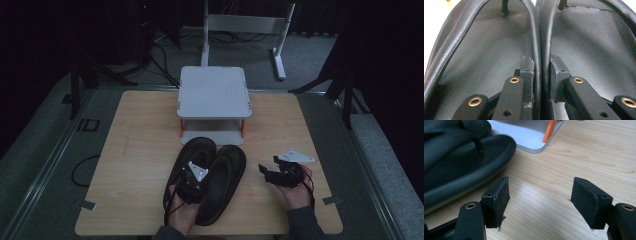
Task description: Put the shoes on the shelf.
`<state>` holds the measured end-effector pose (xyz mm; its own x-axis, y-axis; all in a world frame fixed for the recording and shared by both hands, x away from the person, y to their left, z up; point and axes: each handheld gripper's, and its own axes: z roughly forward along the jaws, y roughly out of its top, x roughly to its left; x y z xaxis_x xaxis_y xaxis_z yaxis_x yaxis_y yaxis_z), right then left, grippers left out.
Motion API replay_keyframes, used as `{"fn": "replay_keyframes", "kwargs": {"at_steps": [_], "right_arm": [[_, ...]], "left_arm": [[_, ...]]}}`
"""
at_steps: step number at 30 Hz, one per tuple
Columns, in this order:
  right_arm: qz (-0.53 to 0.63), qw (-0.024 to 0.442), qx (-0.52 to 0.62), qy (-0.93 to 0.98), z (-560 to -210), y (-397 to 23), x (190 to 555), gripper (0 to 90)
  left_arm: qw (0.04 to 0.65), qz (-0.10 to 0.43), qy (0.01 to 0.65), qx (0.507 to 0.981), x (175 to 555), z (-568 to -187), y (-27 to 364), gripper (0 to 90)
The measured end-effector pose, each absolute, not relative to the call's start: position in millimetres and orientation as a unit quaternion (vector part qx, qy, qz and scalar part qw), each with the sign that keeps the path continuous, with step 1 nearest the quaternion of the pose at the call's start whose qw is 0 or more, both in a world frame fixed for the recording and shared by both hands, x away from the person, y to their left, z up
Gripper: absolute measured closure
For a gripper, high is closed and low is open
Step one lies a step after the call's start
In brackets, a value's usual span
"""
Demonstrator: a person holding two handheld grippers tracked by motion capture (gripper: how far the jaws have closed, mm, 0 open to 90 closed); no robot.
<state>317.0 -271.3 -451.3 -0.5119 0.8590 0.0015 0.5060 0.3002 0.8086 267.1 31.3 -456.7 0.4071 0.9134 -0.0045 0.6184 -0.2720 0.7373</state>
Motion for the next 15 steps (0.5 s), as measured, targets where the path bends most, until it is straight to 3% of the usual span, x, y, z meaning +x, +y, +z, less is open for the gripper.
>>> {"fn": "replay_keyframes", "kwargs": {"at_steps": [15], "right_arm": [[0.394, 0.227, 0.452, 0.767, -453, -276, 318, 30.6]], "left_arm": [[0.361, 0.244, 0.533, 0.725, 309, -432, 32, 75.5]]}}
